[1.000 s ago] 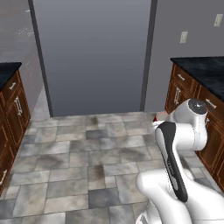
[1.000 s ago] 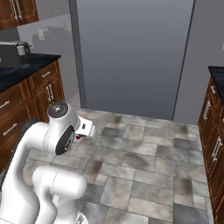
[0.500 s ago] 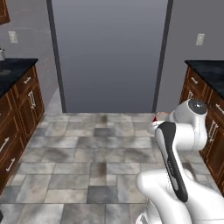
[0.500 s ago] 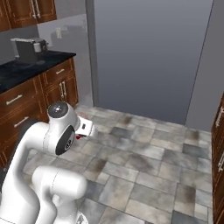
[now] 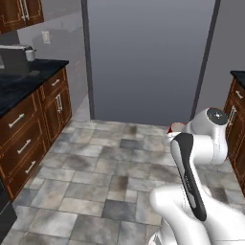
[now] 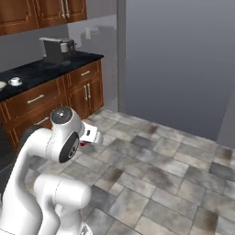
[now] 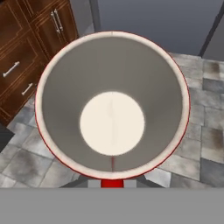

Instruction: Clear the mugs and bowl far away from the sink.

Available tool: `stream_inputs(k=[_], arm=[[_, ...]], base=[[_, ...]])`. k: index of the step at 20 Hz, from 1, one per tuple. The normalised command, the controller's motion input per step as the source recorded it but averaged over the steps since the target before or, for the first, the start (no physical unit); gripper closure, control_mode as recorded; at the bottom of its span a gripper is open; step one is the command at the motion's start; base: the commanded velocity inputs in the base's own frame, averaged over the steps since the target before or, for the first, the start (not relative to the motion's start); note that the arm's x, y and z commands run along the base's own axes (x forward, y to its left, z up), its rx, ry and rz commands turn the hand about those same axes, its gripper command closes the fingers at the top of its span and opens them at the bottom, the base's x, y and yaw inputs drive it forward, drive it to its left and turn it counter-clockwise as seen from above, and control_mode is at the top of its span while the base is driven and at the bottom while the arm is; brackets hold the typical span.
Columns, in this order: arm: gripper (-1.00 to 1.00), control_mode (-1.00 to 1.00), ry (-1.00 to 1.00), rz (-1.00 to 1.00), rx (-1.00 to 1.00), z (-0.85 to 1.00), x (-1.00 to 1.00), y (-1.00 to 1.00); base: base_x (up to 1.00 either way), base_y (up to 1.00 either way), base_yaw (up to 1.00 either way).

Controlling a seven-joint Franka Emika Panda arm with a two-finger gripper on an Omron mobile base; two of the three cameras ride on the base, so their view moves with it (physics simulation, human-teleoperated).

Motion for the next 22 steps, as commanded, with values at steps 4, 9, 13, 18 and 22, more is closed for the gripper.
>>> stream_inputs(k=[4,9,13,18,22], arm=[[1.00,1.00,0.00,0.00,0.00,0.00,0.00,0.00],[1.00,1.00,0.00,0.00,0.00,0.00,0.00,0.00],[1.00,1.00,0.00,0.00,0.00,0.00,0.00,0.00],[1.00,1.00,0.00,0.00,0.00,0.00,0.00,0.00],[1.00,1.00,0.00,0.00,0.00,0.00,0.00,0.00]], base=[[0.32,-0.33,0.37],[0.39,-0.40,0.37],[0.44,-0.49,0.36],[0.39,-0.54,0.34],[0.34,-0.59,0.29]])
